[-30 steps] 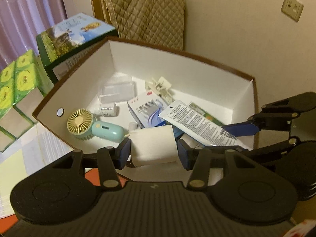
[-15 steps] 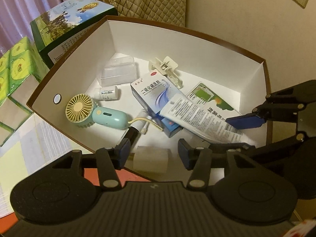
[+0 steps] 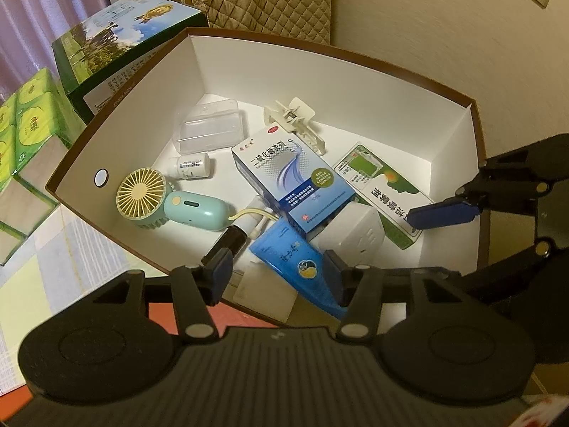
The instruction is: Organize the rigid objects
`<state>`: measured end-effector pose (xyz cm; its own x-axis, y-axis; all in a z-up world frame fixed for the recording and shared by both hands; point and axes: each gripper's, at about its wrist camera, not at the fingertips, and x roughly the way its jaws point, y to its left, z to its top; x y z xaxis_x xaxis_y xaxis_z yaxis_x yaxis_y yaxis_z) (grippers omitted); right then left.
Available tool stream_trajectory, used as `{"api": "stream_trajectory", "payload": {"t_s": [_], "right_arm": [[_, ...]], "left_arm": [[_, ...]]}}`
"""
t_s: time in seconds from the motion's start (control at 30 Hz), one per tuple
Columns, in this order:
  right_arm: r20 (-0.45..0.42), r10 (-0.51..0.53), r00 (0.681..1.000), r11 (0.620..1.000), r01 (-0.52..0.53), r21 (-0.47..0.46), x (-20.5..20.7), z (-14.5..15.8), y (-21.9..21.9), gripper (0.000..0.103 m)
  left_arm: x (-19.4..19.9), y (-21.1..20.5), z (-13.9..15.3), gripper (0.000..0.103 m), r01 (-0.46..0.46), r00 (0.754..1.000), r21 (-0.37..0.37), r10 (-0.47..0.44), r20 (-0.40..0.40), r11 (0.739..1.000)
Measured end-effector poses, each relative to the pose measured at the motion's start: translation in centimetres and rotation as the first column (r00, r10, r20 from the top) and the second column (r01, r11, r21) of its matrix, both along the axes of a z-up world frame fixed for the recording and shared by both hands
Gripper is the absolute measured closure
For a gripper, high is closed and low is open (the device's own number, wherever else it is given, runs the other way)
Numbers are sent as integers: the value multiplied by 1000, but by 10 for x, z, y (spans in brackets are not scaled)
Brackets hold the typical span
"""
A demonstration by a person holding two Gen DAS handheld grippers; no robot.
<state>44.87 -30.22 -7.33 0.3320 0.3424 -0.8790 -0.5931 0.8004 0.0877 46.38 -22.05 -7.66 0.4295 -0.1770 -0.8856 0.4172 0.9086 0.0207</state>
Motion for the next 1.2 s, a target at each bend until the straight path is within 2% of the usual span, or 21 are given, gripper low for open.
{"api": "stream_trajectory", "payload": {"t_s": [0.8, 1.0, 1.2], "right_arm": [[24, -18, 1000, 1000, 18, 15, -11, 7, -10, 55], [50, -19, 999, 1000, 18, 25, -16, 12, -17, 49], [99, -53, 994, 997, 47, 54, -22, 17, -26, 39]], "left_arm": [[-14, -2, 13, 51, -42, 998, -28, 44, 44, 999], [-28, 3, 25, 48, -90, 990, -80, 98, 103, 993], [-56, 21, 42, 42, -160, 969, -133, 182, 169, 978]]}}
